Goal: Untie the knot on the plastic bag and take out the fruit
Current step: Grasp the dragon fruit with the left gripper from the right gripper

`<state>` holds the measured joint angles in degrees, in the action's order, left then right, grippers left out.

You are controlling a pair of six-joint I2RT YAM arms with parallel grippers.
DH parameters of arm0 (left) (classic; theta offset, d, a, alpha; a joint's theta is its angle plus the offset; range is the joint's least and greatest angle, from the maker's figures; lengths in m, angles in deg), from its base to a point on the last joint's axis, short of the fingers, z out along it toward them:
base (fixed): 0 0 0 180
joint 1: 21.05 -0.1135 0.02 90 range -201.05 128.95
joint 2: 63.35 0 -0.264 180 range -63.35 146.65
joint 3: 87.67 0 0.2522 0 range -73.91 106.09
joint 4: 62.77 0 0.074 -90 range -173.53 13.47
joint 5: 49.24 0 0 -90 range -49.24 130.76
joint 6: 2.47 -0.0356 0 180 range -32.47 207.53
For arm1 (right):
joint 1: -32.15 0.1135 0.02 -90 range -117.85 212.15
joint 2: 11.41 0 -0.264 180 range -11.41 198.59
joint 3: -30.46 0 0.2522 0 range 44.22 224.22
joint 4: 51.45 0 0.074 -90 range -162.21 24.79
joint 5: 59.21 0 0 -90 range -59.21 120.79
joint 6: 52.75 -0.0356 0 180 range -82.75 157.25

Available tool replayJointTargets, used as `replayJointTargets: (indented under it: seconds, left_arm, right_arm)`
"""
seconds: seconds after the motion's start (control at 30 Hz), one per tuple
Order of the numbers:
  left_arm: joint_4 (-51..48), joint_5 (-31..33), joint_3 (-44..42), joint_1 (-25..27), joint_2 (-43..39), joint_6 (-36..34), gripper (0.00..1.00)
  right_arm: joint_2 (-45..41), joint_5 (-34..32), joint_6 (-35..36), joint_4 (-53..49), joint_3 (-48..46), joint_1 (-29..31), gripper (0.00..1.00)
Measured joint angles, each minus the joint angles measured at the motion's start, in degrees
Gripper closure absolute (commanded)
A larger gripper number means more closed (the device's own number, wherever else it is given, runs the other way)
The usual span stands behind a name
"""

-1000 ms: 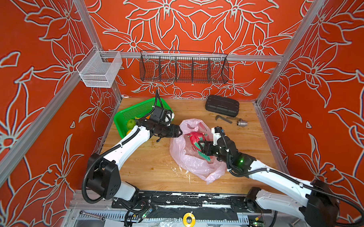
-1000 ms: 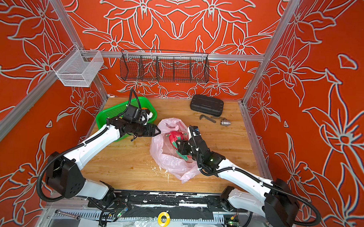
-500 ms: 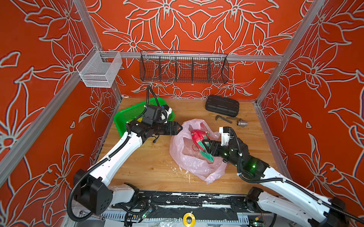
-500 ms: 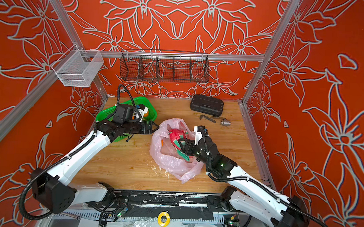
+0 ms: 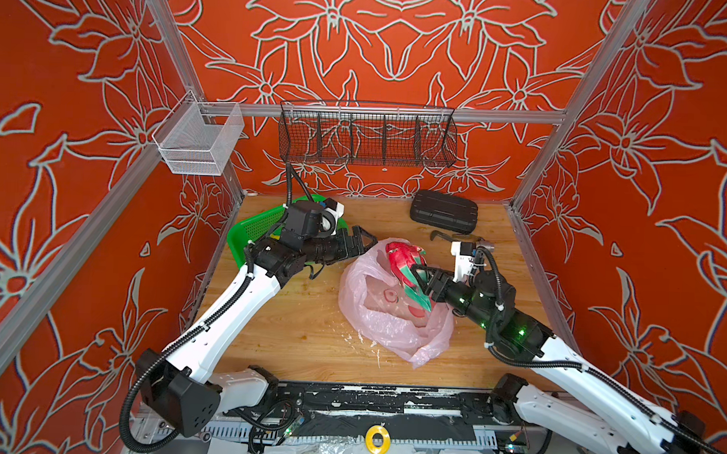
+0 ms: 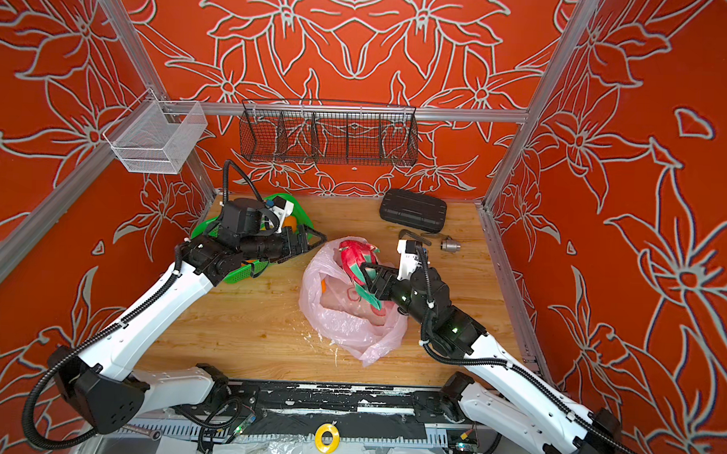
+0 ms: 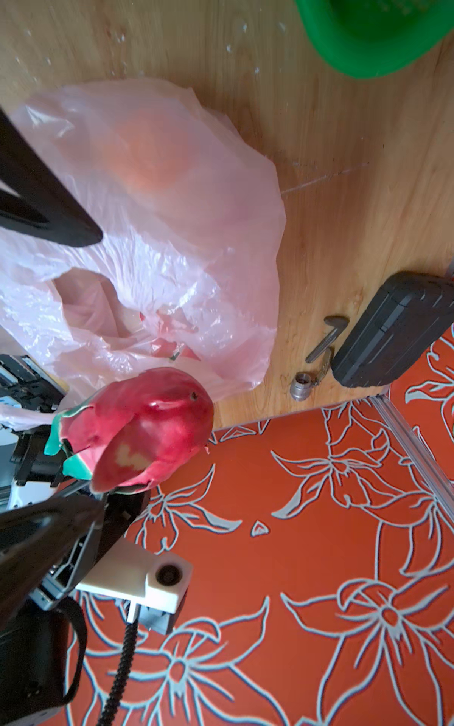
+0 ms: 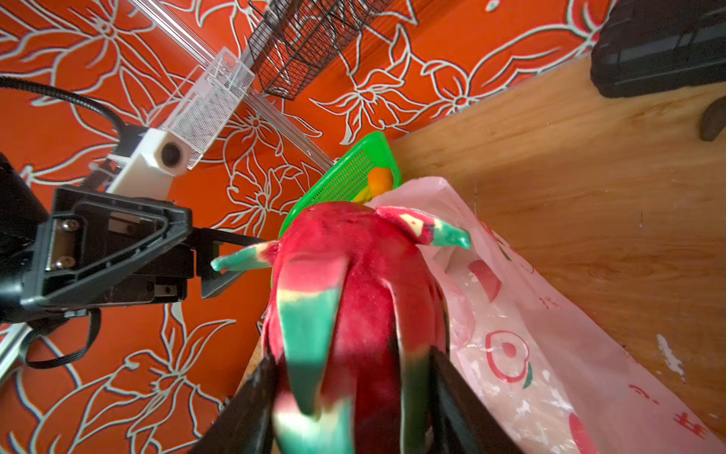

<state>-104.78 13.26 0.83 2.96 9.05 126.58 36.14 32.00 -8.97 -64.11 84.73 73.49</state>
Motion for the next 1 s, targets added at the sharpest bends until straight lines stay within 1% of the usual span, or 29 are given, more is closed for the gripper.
replayJointTargets:
  seconds: [0.13, 0.33, 0.53, 0.73, 1.0]
  left_arm:
    - [2.7, -1.4, 1.6, 1.9, 1.2, 3.4, 0.03]
    - [6.1, -2.8, 5.2, 3.6, 3.8, 7.3, 0.02]
    - [9.3, -3.5, 8.2, 4.5, 7.0, 11.0, 0.03]
    - [7.8, -1.8, 12.3, 5.4, 11.0, 11.9, 0.02]
    - [6.4, 0.2, 14.8, 7.3, 14.6, 11.8, 0.03]
  right_arm:
    - [0.7, 0.6, 0.9, 0.5, 2.3, -1.0, 0.64]
    - [4.8, 2.8, 2.4, 2.2, 7.4, -2.7, 0.64]
    - [7.9, 5.1, 3.4, 3.7, 9.2, -3.1, 0.65]
    - [8.8, 4.7, 4.6, 3.8, 9.5, -3.8, 0.66]
    - [8.8, 2.3, 6.9, 4.1, 9.5, -3.9, 0.67]
